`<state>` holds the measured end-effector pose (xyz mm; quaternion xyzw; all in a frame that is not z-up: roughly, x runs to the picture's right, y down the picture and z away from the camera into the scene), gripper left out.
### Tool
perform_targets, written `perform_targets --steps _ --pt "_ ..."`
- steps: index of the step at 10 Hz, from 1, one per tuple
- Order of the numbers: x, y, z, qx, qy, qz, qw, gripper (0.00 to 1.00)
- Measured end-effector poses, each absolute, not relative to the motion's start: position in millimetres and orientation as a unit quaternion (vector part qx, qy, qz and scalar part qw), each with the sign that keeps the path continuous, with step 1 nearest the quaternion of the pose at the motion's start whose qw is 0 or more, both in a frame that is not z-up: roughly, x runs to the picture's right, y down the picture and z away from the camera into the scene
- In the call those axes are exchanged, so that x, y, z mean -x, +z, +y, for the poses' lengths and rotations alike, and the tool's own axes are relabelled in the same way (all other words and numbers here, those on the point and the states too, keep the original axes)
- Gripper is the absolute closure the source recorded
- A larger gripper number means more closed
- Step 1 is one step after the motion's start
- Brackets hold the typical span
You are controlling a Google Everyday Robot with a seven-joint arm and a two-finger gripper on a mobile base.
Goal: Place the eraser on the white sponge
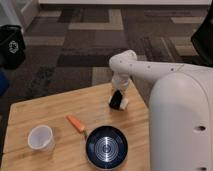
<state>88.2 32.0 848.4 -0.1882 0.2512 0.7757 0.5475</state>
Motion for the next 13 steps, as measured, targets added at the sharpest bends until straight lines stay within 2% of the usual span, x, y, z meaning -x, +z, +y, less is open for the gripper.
perform_targets --steps 5,7,9,10,11,13 --pt "-93.3 855.2 42.2 0.197 0.775 0.270 0.537 1.00" --pt "-93.3 855.1 42.4 0.197 0.774 0.271 0.538 0.94" --pt "-93.6 855.2 42.4 0.197 0.774 0.271 0.538 0.67" --pt "-93.6 855.2 42.5 0.197 0.774 0.271 0.538 0.61" --pt "-94.1 855.3 42.7 0.197 0.774 0.271 0.538 0.44" --pt "-94.4 855.9 43.3 0.197 0.774 0.271 0.537 0.24"
